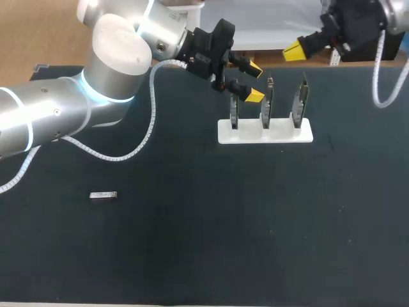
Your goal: Pick up the optical module with the left hand, and insert it into the network port with the right hand.
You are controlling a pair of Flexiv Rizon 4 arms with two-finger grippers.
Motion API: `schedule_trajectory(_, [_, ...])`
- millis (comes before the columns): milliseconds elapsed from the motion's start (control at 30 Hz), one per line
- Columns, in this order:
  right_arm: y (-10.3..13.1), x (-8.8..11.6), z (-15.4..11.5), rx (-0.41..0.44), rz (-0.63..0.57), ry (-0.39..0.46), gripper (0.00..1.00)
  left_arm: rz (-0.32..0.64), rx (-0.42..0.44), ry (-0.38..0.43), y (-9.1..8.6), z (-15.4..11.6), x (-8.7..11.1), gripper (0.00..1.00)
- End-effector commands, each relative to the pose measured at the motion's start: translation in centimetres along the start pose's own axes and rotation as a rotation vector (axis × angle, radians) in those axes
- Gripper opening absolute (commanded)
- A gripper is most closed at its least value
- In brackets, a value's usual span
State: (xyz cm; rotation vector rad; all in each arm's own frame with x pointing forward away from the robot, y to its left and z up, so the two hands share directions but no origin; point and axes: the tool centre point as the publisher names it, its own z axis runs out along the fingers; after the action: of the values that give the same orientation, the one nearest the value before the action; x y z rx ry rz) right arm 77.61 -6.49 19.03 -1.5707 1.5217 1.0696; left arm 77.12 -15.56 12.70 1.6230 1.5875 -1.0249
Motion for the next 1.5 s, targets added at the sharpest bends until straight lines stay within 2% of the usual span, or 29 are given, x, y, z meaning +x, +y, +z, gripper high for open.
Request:
schedule_trajectory(33, [-0.1, 0.9, -2.1, -0.031, 0.004, 0.007, 0.0, -0.002, 0.003, 0.004, 0.2, 0.0, -0.1, 1.0])
schedule_trajectory(333, [0.6, 3.1, -4.2, -0.018, 0.057, 0.052, 0.0, -0.002, 0.003, 0.004, 0.2, 0.0, -0.1, 1.0])
schedule_trajectory(500, [0.8, 4.7, -4.2, -0.045, 0.112, 0.083, 0.0, -0.002, 0.003, 0.004, 0.2, 0.0, -0.1, 1.0])
schedule_trajectory(767, [1.5, 6.5, -3.8, -0.033, 0.144, 0.115, 0.0, -0.002, 0.003, 0.004, 0.2, 0.0, -0.1, 1.0])
schedule_trajectory(1100, [1.3, 7.2, -4.1, 0.034, 0.15, 0.146, 0.0, -0.002, 0.003, 0.004, 0.2, 0.0, -0.1, 1.0])
schedule_trajectory(1500, [0.5, 7.2, -4.2, 0.035, 0.137, 0.166, 0.0, -0.002, 0.003, 0.004, 0.2, 0.0, -0.1, 1.0])
